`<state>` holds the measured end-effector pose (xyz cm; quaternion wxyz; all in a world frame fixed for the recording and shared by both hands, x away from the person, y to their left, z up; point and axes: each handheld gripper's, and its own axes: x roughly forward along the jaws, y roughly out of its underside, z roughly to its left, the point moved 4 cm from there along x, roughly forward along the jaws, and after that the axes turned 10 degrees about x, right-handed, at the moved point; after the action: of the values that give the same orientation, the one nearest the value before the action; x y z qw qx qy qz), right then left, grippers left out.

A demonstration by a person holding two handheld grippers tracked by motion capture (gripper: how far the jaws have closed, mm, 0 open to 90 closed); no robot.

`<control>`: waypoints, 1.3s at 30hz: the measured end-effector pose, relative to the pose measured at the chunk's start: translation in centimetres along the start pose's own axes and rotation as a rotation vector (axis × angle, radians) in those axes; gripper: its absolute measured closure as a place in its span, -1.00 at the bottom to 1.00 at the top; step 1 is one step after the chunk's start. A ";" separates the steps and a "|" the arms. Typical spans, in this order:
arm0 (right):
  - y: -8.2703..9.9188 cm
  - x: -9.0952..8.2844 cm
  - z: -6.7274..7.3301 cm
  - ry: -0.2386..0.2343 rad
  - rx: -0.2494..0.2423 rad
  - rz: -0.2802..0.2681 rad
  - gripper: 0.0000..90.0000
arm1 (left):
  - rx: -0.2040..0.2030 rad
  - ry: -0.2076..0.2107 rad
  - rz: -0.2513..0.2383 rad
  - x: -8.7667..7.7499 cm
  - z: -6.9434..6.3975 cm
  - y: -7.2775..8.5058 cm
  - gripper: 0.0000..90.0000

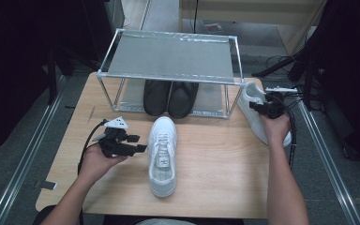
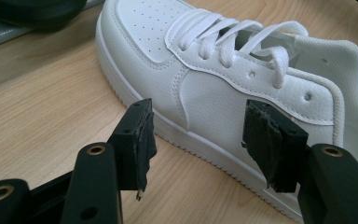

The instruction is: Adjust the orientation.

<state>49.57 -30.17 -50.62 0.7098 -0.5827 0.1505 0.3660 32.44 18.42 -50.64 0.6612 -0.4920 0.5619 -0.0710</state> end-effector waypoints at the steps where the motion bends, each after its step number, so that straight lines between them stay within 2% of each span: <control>1: 0.0 -0.1 0.0 -0.026 0.029 0.003 0.70 | 0.000 0.003 -0.002 0.0 0.0 0.0 -0.03; 3: 0.0 -0.1 0.0 -0.050 0.065 0.006 0.78 | 0.000 -0.001 -0.003 -0.1 0.1 0.0 -0.03; 5: -0.1 -0.2 -0.1 -0.049 0.088 0.004 0.80 | -0.001 0.000 -0.005 -0.1 0.0 0.0 -0.03; 11: -0.3 -0.9 -0.1 -0.033 0.097 0.011 0.81 | 0.000 0.002 -0.009 -0.1 0.0 -0.1 -0.03; 14: -0.2 -1.4 -0.2 -0.044 0.111 0.001 0.81 | -0.004 0.016 -0.008 -0.1 0.0 -0.1 -0.03; 19: 0.4 -2.6 -0.3 -0.033 0.092 0.016 0.80 | -0.010 0.015 -0.024 -0.3 0.1 -0.2 -0.03; 27: 1.1 -4.7 -0.6 -0.034 0.112 0.010 0.80 | -0.011 0.022 -0.035 -0.2 0.2 -0.6 -0.08; 35: 1.8 -6.0 0.3 -0.042 0.102 0.010 0.80 | -0.030 0.042 -0.041 -0.1 0.6 -0.9 -0.07; 39: 2.5 -6.8 1.0 -0.050 0.086 0.014 0.80 | -0.024 0.044 -0.040 0.0 0.9 -1.1 -0.08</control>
<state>42.99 -31.45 -47.78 0.7352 -0.5411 0.1527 0.3787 33.73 18.36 -49.97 0.6412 -0.5093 0.5673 -0.0881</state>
